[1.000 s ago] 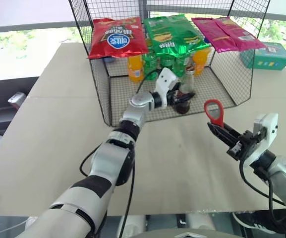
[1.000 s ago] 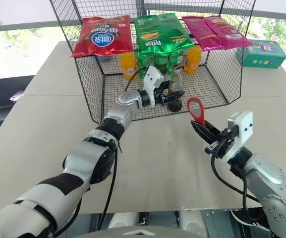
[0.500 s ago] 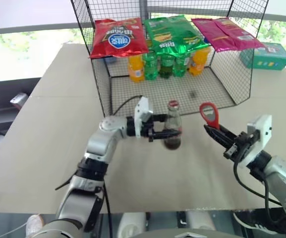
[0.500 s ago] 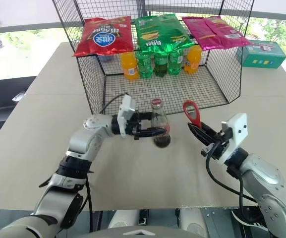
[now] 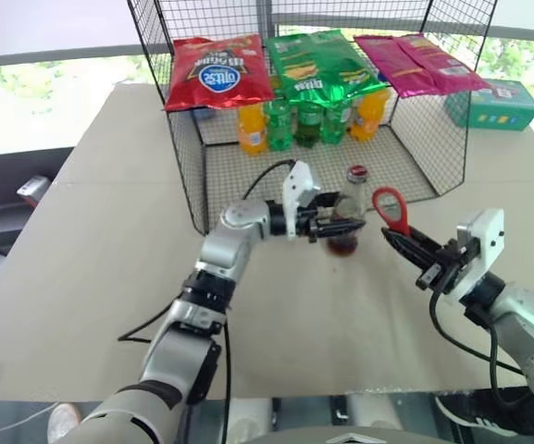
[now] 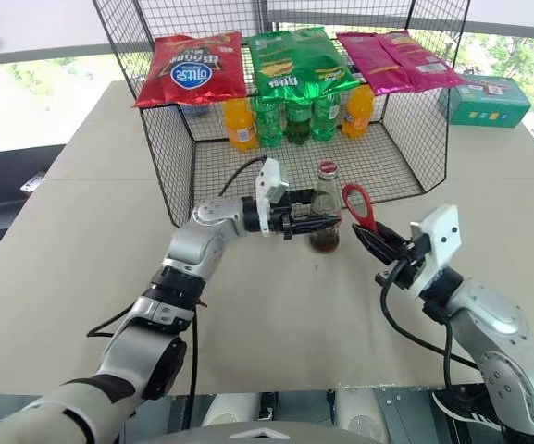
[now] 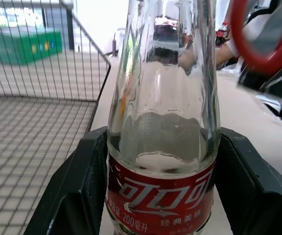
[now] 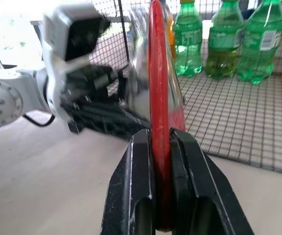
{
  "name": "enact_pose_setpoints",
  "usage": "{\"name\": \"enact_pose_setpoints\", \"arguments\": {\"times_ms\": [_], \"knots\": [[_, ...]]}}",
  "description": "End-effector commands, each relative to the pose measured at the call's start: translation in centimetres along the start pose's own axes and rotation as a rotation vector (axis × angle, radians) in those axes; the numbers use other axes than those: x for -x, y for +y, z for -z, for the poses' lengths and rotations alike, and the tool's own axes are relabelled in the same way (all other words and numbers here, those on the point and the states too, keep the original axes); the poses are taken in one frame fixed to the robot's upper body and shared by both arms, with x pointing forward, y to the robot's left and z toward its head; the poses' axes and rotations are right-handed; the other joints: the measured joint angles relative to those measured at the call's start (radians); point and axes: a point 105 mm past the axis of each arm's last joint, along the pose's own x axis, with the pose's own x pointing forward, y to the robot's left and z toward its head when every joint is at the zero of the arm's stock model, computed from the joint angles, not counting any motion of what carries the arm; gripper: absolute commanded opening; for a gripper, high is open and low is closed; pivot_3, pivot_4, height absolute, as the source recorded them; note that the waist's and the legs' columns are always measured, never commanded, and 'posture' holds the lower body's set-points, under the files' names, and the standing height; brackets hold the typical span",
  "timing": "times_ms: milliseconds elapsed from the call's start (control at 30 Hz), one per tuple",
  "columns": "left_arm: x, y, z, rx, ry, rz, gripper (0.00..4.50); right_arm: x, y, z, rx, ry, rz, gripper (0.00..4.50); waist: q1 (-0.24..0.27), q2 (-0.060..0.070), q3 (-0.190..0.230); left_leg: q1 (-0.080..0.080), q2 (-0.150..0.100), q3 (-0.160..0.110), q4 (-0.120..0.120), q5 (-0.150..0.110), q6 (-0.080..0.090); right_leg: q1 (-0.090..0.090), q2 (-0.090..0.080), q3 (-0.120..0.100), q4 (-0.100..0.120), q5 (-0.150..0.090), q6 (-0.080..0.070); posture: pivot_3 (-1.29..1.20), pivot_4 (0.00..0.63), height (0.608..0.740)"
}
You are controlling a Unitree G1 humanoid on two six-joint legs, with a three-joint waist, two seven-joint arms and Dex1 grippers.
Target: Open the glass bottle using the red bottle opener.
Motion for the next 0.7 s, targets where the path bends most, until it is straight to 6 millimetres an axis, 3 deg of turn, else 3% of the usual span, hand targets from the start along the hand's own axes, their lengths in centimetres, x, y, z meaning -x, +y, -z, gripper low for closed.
{"name": "enact_pose_setpoints", "arguments": {"times_ms": [33, 67, 133, 233, 700], "knots": [[-0.6, -0.1, -0.7, -0.05, -0.002, 0.031, 2.42, 0.1, -0.4, -1.2, 0.053, -0.05, 0.027, 0.0, 0.001, 0.0, 0.0, 0.0, 0.0, 0.0, 0.0, 0.0, 0.0, 0.0, 0.0, 0.0, 0.0, 0.0, 0.0, 0.0, 0.15, 0.74], [-0.6, -0.3, -0.4, -0.052, 0.004, 0.045, 2.42, 0.1, -0.5, -1.2, 0.056, -0.05, 0.031, 0.0, 0.001, 0.0, 0.0, 0.0, 0.0, 0.0, 0.0, 0.0, 0.0, 0.0, 0.0, 0.0, 0.0, 0.0, 0.0, 0.0, 0.15, 0.74], [-0.7, -0.2, -0.2, -0.067, -0.001, 0.034, 3.49, 0.2, -0.5, -1.1, 0.059, -0.051, 0.037, 0.0, 0.001, 0.0, 0.0, 0.0, 0.0, 0.001, 0.0, 0.0, 0.0, 0.0, 0.0, 0.001, 0.0, 0.0, 0.0, 0.0, 0.15, 0.74], [-0.8, -0.3, -0.3, -0.097, -0.01, 0.026, 4.39, 0.3, -0.5, -1.1, 0.061, -0.051, 0.041, 0.0, 0.001, 0.0, 0.0, 0.001, 0.0, 0.001, 0.0, 0.0, 0.0, 0.0, 0.0, 0.001, 0.0, 0.0, 0.0, 0.0, 0.15, 0.74], [0.2, -0.7, -2.6, -0.08, -0.082, 0.005, 4.39, 0.5, -1.1, -1.4, 0.122, -0.057, 0.054, 0.0, 0.0, 0.0, 0.0, 0.001, 0.0, 0.001, 0.0, 0.0, 0.0, 0.0, 0.0, 0.001, 0.001, 0.0, 0.0, 0.0, 0.15, 0.74]]}}
